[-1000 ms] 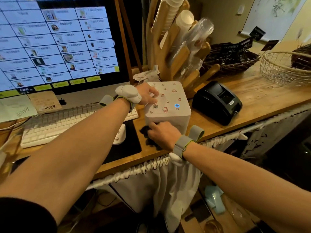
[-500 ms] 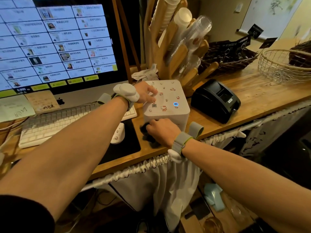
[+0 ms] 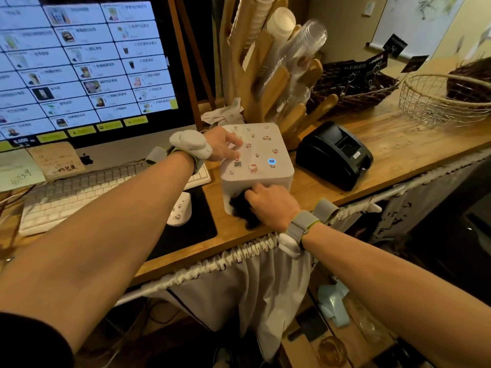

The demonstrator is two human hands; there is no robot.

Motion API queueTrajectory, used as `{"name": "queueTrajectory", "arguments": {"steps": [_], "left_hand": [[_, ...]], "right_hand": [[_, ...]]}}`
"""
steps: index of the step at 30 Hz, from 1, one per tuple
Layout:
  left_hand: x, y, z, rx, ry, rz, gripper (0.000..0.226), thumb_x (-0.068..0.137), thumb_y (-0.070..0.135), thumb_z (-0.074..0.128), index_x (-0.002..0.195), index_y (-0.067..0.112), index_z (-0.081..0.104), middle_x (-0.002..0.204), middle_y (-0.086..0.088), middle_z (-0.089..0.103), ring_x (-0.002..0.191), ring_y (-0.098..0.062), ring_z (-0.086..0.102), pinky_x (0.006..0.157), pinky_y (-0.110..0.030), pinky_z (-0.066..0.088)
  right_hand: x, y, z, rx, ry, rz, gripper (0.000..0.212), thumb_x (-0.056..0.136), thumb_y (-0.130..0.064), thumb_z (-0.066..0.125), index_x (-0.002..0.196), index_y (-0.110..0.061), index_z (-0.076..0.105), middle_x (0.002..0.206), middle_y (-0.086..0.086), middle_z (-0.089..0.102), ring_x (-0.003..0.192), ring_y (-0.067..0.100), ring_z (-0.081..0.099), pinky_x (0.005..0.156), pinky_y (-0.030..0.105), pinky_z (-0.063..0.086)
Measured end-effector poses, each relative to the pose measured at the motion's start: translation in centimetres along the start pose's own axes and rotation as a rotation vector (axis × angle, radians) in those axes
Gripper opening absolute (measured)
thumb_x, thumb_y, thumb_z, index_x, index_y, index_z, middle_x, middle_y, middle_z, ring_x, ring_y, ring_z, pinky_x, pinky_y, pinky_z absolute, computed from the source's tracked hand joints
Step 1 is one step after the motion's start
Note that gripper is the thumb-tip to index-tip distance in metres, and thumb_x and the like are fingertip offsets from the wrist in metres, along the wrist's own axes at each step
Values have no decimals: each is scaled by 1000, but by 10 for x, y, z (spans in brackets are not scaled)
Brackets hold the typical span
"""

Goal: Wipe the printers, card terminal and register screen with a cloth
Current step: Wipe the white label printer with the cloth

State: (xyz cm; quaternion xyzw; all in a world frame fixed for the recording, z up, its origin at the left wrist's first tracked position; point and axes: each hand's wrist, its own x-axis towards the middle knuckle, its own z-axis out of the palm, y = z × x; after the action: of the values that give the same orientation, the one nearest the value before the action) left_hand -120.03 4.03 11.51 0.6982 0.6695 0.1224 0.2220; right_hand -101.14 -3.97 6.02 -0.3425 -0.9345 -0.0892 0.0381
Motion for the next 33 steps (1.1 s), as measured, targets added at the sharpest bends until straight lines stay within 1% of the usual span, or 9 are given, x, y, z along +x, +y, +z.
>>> {"name": "queueTrajectory", "arguments": {"steps": [2,5,9,13,18,22,26,30,33], "left_hand": [[0,0,0,4,2,6,45,88,25,66,132,24,57,154,1,35,142,-21,32,116,-38,23],[2,-3,0,-5,-19,6,46,88,25,66,133,24,56,154,0,35,142,-21,32,115,-38,23],[3,-2,0,15,-11,9,46,87,26,66,132,24,56,154,1,35,142,-22,32,114,-37,23],[5,-5,0,10,-21,6,47,88,26,66,133,24,56,154,0,35,142,-22,32,114,-37,24],[6,-2,2,38,-13,1,46,88,27,66,133,24,56,153,0,36,141,-24,33,113,-38,26],[8,-3,4,45,-12,-8,46,88,28,65,133,25,55,153,0,36,141,-25,33,112,-40,27],[9,-1,2,61,-13,-13,46,88,29,65,133,25,55,153,0,37,140,-26,34,112,-42,28],[10,-6,4,44,-16,-10,46,89,28,64,133,25,55,154,0,35,141,-25,32,112,-42,27],[9,-4,3,31,-10,-13,45,88,27,65,133,26,56,154,0,35,142,-24,32,113,-42,27]], "right_hand": [[-1,3,-1,19,2,42,19,92,-17,50,107,-6,55,104,14,59,78,36,62,63,39,49],[3,10,-8,91,170,68,17,88,-17,54,99,-4,57,95,15,60,66,37,60,54,40,50],[-7,3,3,21,-51,58,20,93,-16,48,109,-7,53,110,13,58,84,36,63,67,41,51],[-5,26,-12,78,153,9,21,88,-19,58,103,-4,58,100,16,60,74,36,61,58,40,51],[-20,26,-1,34,-30,25,27,94,-25,47,116,-10,52,115,9,54,89,29,59,70,37,51],[-22,39,-8,106,162,91,23,84,-22,64,102,-8,58,100,12,61,68,29,61,54,32,49],[-29,36,4,83,-50,111,26,91,-24,53,113,-10,52,113,9,56,88,30,59,71,37,51],[-28,43,-2,193,234,151,20,83,-16,64,100,-6,60,97,13,62,70,30,62,58,38,53],[-31,35,8,169,94,164,24,88,-20,57,108,-6,57,107,13,59,79,33,61,65,39,51]]}}
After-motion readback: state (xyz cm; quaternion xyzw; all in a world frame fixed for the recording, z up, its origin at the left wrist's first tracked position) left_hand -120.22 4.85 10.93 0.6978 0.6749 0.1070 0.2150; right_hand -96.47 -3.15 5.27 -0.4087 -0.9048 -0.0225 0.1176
